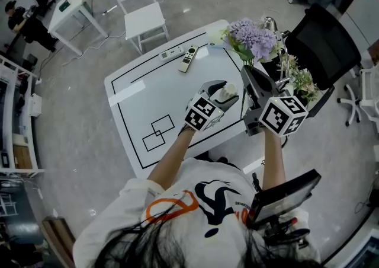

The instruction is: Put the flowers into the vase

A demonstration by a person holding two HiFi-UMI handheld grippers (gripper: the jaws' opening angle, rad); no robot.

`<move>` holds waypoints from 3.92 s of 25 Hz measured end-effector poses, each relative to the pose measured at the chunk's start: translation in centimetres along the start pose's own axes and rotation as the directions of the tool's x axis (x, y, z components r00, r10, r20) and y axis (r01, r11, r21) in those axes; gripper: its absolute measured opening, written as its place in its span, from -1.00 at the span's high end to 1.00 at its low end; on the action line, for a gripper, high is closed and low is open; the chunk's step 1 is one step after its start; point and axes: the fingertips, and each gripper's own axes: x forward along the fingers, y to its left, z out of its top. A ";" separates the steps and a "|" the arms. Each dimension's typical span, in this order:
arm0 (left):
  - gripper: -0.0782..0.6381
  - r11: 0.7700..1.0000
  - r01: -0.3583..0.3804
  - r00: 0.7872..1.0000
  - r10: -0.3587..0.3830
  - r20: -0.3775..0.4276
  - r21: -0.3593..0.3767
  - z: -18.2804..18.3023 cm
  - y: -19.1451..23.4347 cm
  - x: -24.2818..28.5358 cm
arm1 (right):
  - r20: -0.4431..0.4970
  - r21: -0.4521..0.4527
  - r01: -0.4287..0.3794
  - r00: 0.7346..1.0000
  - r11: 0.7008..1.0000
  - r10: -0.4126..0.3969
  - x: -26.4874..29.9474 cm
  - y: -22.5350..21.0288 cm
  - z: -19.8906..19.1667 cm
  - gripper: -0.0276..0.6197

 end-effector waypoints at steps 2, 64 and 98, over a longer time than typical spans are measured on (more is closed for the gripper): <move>0.07 1.000 -0.001 1.000 0.001 0.010 -0.012 0.1 0.1 0.1 | 0.015 -0.025 -0.009 1.000 1.000 0.009 0.7 0.1 1.1 0.86; 0.06 0.997 -0.017 0.993 0.026 0.116 -0.076 0.3 0.2 -0.2 | -0.255 -0.368 0.057 0.954 0.928 -0.160 0.0 -2.0 -10.9 0.35; -0.11 0.979 -0.193 0.980 0.196 0.046 -0.065 -3.5 -0.1 -5.3 | -0.181 -0.012 0.103 0.978 0.995 -0.104 -6.7 -3.3 -13.2 0.27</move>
